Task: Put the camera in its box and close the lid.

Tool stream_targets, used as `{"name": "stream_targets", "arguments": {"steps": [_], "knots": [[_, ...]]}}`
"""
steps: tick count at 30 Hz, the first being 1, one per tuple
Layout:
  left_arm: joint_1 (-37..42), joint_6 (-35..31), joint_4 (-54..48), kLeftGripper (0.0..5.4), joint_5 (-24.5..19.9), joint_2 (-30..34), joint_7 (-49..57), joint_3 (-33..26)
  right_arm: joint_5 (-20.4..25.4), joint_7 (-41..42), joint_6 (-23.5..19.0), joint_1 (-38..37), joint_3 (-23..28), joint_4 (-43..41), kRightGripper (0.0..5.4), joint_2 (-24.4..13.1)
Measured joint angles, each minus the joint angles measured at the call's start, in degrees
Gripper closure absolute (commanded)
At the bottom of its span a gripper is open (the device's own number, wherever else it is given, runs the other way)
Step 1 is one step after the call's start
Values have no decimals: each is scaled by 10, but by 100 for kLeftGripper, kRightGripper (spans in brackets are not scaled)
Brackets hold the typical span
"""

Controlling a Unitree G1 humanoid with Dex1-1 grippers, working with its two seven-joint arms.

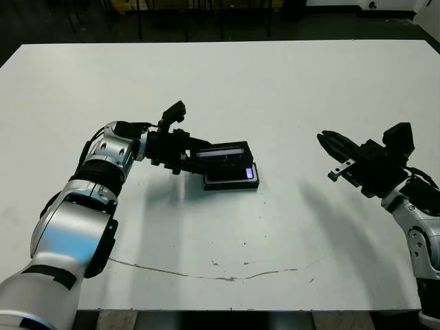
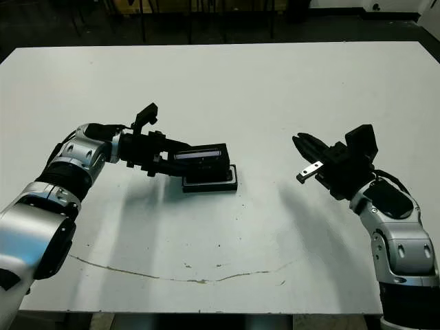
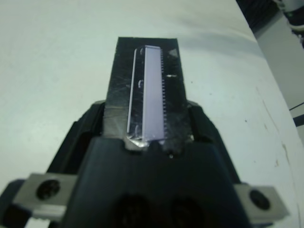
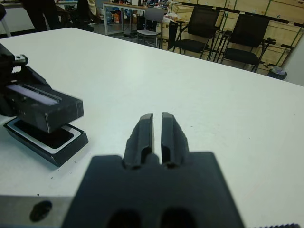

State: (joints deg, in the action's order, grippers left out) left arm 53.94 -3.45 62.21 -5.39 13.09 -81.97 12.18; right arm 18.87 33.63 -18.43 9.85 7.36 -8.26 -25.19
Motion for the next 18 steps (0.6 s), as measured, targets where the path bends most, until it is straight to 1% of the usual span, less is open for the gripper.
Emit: {"name": "stream_targets", "arguments": {"steps": [4, 13, 18], "knots": [[0, -6, 2, 264, 8, -2, 0, -1, 1, 3, 0, 0, 0, 3, 540, 0], [0, 3, 1, 264, 18, -2, -7, -4, 7, 9, 0, 0, -3, 9, 540, 0], [0, 4, 1, 264, 19, -2, -23, -9, 8, 14, 7, 0, -3, 16, 540, 0]]}}
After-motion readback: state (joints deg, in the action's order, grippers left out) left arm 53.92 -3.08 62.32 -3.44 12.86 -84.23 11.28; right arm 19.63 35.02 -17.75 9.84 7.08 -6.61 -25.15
